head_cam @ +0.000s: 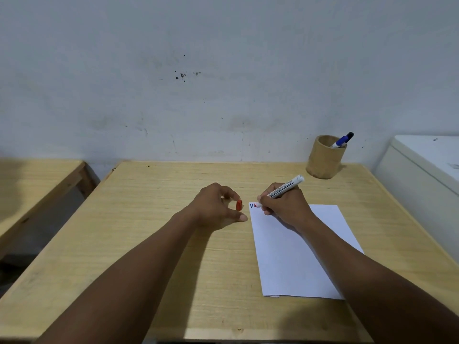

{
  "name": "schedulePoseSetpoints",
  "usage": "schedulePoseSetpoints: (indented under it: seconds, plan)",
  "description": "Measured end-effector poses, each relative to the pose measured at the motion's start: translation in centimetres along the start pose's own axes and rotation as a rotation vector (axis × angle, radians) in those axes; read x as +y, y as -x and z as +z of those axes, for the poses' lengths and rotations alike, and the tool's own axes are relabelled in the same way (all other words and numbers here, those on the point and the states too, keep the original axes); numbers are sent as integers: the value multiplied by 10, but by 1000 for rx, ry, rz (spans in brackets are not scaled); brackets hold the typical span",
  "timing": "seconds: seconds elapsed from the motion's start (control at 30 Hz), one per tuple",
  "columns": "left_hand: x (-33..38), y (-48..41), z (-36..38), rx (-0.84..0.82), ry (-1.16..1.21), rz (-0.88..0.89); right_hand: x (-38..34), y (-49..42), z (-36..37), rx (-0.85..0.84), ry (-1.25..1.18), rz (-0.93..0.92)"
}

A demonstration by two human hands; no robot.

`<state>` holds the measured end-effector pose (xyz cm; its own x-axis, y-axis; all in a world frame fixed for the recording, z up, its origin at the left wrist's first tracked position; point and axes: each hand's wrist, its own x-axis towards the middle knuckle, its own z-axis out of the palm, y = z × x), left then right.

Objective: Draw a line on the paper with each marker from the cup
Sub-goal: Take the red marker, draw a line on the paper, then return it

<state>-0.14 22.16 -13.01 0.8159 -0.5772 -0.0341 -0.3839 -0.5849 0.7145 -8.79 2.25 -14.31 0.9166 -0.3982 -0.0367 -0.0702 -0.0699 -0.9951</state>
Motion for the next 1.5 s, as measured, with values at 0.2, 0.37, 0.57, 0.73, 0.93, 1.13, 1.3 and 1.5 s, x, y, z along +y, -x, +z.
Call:
schedulePoseSetpoints:
  seconds: [0.2,0.37,0.57,0.73,0.93,1.13,1.3,1.5]
  plan:
    - [-4,1,3,34,184,12,-11,1,-5,90,-86,37]
    - [2,3,9,144,307,11,-25,-2,-19,196,-276,101]
    - [36,-13,-11,120,621,-34,-54,-1,-37,51,-483,144]
    - [60,-26,-10,58,785,1,-63,6,-43,40,-569,206]
    - [73,-35,-1,-44,865,23,-62,11,-39,132,-644,164]
    - [81,-38,4,-19,909,42,-59,15,-40,119,-712,152]
    - [86,-39,10,13,927,40,-55,18,-37,131,-782,157]
    - [89,-40,11,-27,942,55,-57,19,-33,109,-822,136]
